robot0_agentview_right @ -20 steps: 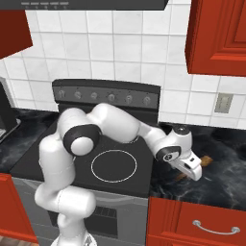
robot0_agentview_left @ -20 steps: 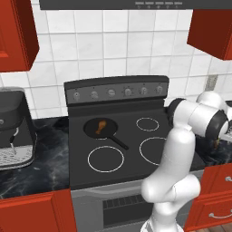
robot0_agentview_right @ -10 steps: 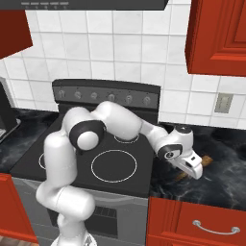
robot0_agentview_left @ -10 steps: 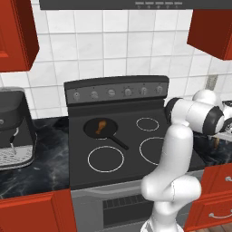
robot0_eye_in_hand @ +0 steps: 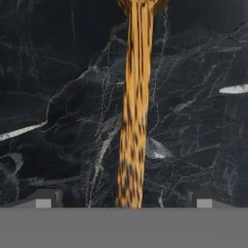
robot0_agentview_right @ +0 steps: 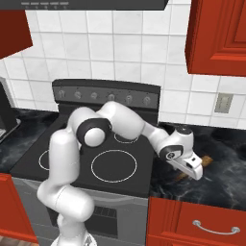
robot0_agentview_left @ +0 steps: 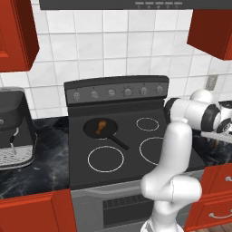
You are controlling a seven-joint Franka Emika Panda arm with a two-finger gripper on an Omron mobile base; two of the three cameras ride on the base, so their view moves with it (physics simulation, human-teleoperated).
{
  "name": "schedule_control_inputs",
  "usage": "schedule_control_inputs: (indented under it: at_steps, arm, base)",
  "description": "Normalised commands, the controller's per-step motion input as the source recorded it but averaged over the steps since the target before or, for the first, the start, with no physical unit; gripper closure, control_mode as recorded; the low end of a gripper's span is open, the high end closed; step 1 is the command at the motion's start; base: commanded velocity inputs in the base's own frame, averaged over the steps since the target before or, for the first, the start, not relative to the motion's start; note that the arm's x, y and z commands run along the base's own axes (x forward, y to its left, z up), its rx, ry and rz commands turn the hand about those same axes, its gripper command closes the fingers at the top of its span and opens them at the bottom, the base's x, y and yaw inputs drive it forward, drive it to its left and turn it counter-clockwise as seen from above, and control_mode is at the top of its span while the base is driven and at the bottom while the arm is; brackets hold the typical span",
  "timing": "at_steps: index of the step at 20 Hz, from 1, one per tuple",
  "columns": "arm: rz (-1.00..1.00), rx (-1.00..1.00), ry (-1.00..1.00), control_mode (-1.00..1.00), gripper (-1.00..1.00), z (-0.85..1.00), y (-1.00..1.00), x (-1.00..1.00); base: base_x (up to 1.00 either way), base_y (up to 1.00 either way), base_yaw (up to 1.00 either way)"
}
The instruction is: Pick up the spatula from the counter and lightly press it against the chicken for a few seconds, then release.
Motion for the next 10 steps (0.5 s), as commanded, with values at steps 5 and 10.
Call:
schedule_control_inputs:
  at_steps: [5,10]
  arm:
    - [0.0,0.0,0.03,-1.0,-1.0,-0.2,-0.05,0.08]
    - [0.0,0.0,0.02,-1.0,1.0,-0.19,-0.04,0.05]
  base:
    - [0.0,0.0,0.0]
    - [0.0,0.0,0.0]
